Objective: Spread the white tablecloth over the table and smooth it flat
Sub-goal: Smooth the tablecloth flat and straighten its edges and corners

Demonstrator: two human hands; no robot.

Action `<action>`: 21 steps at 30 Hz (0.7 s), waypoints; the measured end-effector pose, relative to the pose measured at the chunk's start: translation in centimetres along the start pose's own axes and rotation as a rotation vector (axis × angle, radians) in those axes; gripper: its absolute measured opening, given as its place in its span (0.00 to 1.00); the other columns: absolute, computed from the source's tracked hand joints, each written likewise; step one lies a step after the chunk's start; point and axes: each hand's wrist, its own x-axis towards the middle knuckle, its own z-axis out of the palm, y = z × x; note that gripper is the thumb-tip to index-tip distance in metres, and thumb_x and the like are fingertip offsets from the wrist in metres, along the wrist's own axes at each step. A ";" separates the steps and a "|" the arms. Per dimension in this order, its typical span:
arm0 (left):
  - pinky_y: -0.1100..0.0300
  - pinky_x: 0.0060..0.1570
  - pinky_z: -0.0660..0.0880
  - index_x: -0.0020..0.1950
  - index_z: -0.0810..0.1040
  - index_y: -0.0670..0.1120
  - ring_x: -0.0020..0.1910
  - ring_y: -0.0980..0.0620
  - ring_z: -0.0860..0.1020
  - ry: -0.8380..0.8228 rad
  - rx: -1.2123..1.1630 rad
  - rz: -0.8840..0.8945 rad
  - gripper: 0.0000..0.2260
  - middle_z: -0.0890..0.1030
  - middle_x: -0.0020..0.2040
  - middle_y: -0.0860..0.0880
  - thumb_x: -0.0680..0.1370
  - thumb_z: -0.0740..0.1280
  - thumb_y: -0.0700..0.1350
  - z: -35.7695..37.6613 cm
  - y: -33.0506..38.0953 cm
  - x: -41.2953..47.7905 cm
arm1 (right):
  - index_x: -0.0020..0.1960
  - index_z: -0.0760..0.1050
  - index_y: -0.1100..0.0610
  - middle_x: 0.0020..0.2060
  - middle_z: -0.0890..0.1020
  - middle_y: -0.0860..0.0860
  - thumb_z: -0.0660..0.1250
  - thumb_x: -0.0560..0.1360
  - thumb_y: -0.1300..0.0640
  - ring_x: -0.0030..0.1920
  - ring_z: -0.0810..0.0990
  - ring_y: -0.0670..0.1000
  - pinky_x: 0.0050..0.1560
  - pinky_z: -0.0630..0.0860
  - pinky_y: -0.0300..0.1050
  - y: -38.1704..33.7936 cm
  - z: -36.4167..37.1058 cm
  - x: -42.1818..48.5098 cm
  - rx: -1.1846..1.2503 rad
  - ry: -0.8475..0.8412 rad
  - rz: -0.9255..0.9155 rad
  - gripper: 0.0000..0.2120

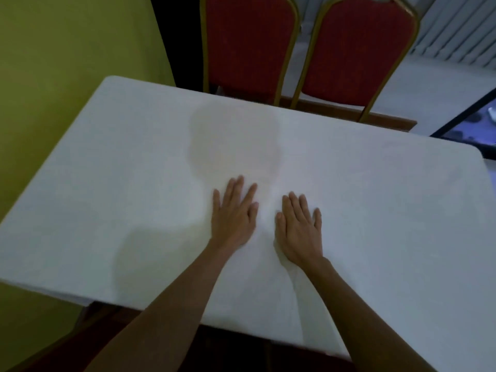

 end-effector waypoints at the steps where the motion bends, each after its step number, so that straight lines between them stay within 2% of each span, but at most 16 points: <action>1: 0.41 0.77 0.45 0.80 0.54 0.56 0.80 0.51 0.46 0.020 -0.017 -0.090 0.24 0.50 0.81 0.52 0.83 0.45 0.56 -0.5 -2.0 1.3 | 0.81 0.52 0.53 0.81 0.52 0.50 0.43 0.85 0.45 0.81 0.44 0.50 0.78 0.42 0.60 0.0 -0.3 1.3 0.008 0.010 0.011 0.27; 3: 0.40 0.76 0.43 0.80 0.51 0.58 0.80 0.52 0.44 0.007 -0.020 -0.234 0.23 0.47 0.81 0.53 0.83 0.45 0.56 -1.5 -5.1 3.5 | 0.81 0.52 0.54 0.81 0.52 0.50 0.44 0.85 0.45 0.81 0.45 0.51 0.78 0.43 0.61 0.4 -0.7 3.7 0.009 0.016 0.038 0.27; 6: 0.37 0.75 0.41 0.80 0.51 0.56 0.80 0.49 0.43 -0.109 -0.018 -0.296 0.23 0.46 0.82 0.50 0.84 0.44 0.54 -2.0 -4.9 3.8 | 0.81 0.52 0.52 0.81 0.51 0.50 0.41 0.84 0.44 0.81 0.44 0.51 0.78 0.42 0.62 1.1 -1.1 5.3 -0.005 0.004 0.050 0.27; 7: 0.37 0.75 0.42 0.80 0.54 0.54 0.80 0.46 0.45 -0.061 -0.010 -0.293 0.24 0.49 0.81 0.48 0.83 0.43 0.54 -1.9 -4.5 4.9 | 0.81 0.52 0.51 0.81 0.51 0.50 0.39 0.84 0.43 0.81 0.44 0.51 0.78 0.42 0.62 0.8 -1.2 7.5 0.008 0.025 0.031 0.28; 9: 0.37 0.75 0.43 0.78 0.61 0.48 0.80 0.44 0.52 0.030 -0.024 -0.203 0.28 0.57 0.80 0.45 0.81 0.41 0.55 -1.9 -2.6 6.8 | 0.81 0.52 0.49 0.81 0.51 0.50 0.35 0.81 0.41 0.81 0.43 0.52 0.78 0.40 0.61 -0.3 -1.9 10.8 0.025 0.030 0.032 0.31; 11: 0.39 0.76 0.41 0.77 0.63 0.46 0.80 0.46 0.54 0.054 -0.001 -0.026 0.29 0.60 0.79 0.45 0.82 0.37 0.55 -1.0 -0.4 10.1 | 0.81 0.52 0.48 0.81 0.51 0.50 0.32 0.79 0.40 0.81 0.43 0.52 0.78 0.39 0.61 -0.7 -1.9 14.4 0.013 0.070 -0.009 0.33; 14: 0.42 0.76 0.41 0.78 0.60 0.49 0.80 0.48 0.51 0.077 0.013 0.102 0.32 0.57 0.80 0.48 0.80 0.33 0.58 -0.3 2.6 14.7 | 0.81 0.50 0.46 0.81 0.50 0.49 0.32 0.79 0.41 0.81 0.42 0.52 0.78 0.40 0.62 0.4 -2.3 19.0 -0.047 0.106 -0.015 0.32; 17: 0.41 0.76 0.40 0.79 0.57 0.54 0.80 0.50 0.47 0.106 0.001 0.136 0.29 0.53 0.81 0.50 0.80 0.35 0.58 0.0 2.9 19.7 | 0.81 0.48 0.45 0.81 0.48 0.50 0.35 0.80 0.42 0.81 0.41 0.52 0.77 0.40 0.64 1.1 -3.3 23.4 -0.075 0.108 -0.011 0.30; 21: 0.46 0.78 0.39 0.79 0.54 0.59 0.80 0.54 0.44 0.112 -0.012 0.140 0.29 0.49 0.81 0.53 0.77 0.37 0.58 -1.0 0.4 24.2 | 0.81 0.42 0.43 0.81 0.43 0.49 0.36 0.82 0.42 0.80 0.38 0.53 0.77 0.39 0.66 0.6 -3.0 26.1 -0.090 0.133 0.016 0.27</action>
